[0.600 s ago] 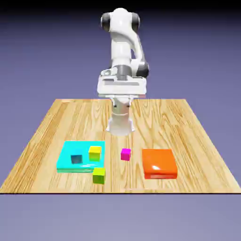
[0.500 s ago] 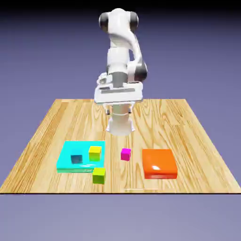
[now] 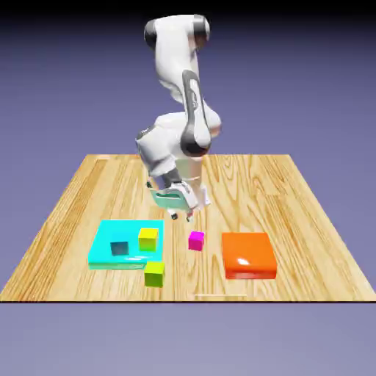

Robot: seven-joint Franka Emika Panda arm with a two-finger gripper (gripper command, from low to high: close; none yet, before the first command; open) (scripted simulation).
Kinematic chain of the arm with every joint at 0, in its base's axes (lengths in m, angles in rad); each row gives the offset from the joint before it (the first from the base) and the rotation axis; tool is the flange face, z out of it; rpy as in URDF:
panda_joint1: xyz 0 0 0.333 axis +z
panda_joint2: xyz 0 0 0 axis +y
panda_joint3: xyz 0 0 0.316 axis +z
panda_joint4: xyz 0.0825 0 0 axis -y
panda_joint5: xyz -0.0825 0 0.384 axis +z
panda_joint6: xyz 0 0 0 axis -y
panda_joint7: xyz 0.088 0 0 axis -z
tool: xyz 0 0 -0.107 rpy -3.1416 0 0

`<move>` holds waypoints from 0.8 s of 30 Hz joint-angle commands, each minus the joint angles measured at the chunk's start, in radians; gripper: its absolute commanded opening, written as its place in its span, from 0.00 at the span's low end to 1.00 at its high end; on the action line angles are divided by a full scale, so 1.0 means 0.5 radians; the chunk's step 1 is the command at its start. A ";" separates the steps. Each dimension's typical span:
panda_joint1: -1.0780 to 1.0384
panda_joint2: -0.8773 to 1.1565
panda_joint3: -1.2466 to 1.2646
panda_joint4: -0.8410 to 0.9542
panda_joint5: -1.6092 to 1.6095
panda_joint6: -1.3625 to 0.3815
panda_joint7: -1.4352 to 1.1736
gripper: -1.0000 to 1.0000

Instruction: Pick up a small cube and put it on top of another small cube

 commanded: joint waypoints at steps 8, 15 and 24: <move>0.306 0.308 -0.455 -0.058 0.696 -0.343 0.190 0.50; 0.416 0.570 -0.543 -0.037 1.121 -0.543 0.172 0.50; 0.394 1.109 -0.232 0.127 1.723 -0.805 -0.164 0.00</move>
